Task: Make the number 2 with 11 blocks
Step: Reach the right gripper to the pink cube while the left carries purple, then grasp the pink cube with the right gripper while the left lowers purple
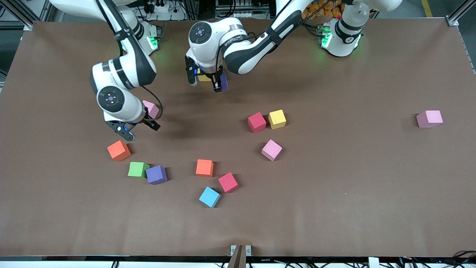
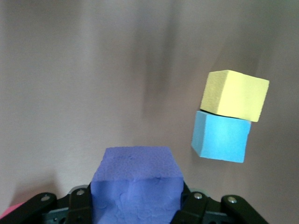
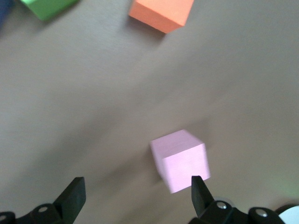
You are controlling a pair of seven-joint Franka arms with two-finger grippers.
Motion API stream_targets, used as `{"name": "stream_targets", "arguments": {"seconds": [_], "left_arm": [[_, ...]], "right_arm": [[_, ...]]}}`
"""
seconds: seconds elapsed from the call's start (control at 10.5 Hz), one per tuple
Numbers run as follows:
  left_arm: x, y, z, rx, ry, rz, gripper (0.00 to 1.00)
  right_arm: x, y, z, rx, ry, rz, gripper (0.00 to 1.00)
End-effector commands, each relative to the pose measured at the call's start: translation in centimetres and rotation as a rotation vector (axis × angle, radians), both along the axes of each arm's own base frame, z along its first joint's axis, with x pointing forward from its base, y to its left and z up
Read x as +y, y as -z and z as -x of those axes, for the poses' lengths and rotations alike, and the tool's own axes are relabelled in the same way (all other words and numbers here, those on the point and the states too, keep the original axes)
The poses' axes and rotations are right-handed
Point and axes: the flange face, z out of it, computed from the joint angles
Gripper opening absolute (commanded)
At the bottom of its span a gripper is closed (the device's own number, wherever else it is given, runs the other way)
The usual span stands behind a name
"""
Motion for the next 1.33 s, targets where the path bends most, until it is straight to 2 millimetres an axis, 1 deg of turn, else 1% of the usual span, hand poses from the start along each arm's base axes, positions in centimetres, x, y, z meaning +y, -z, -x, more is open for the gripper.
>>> {"name": "stream_targets", "arguments": {"seconds": [0.0,0.1,0.19,0.29,0.38,0.48,0.57,0.76,0.86,1.05,1.14,1.24], "left_arm": [[3.1,-0.7,2.4,-0.066,0.02,-0.01,0.0],[3.1,-0.6,3.7,-0.064,0.054,-0.012,0.0],[3.5,-0.6,4.6,-0.069,0.07,-0.017,0.0],[3.6,0.1,5.7,-0.066,0.088,-0.009,0.0],[3.5,1.0,7.5,-0.091,0.136,-0.004,0.0],[4.4,2.2,8.8,-0.131,0.182,-0.005,0.0],[5.2,2.9,9.8,-0.138,0.195,0.006,0.0],[5.3,3.7,10.6,-0.142,0.209,0.041,0.0],[5.2,3.8,11.1,-0.138,0.217,0.047,0.0],[5.2,4.3,11.5,-0.135,0.202,0.045,0.0],[5.3,4.6,11.5,-0.164,0.201,0.039,0.0],[5.8,5.4,11.8,-0.185,0.188,0.029,0.0]], "right_arm": [[-4.2,0.3,3.4,0.054,-0.122,-0.038,1.0],[-4.8,0.8,4.1,0.069,-0.134,-0.042,1.0],[-4.8,1.4,4.5,0.073,-0.141,-0.046,1.0],[-4.7,1.9,4.7,0.054,-0.133,-0.069,1.0],[-4.6,2.6,5.1,0.039,-0.149,-0.117,1.0],[-4.7,3.3,5.5,0.024,-0.163,-0.149,1.0],[-4.8,4.0,5.9,0.009,-0.169,-0.154,1.0],[-4.9,5.3,6.6,-0.035,-0.174,-0.158,1.0],[-5.0,5.7,6.9,-0.043,-0.173,-0.158,1.0],[-5.2,6.3,7.4,-0.031,-0.189,-0.162,1.0],[-5.6,6.7,7.7,-0.041,-0.194,-0.166,1.0],[-5.6,7.1,7.8,-0.044,-0.195,-0.167,1.0]]}}
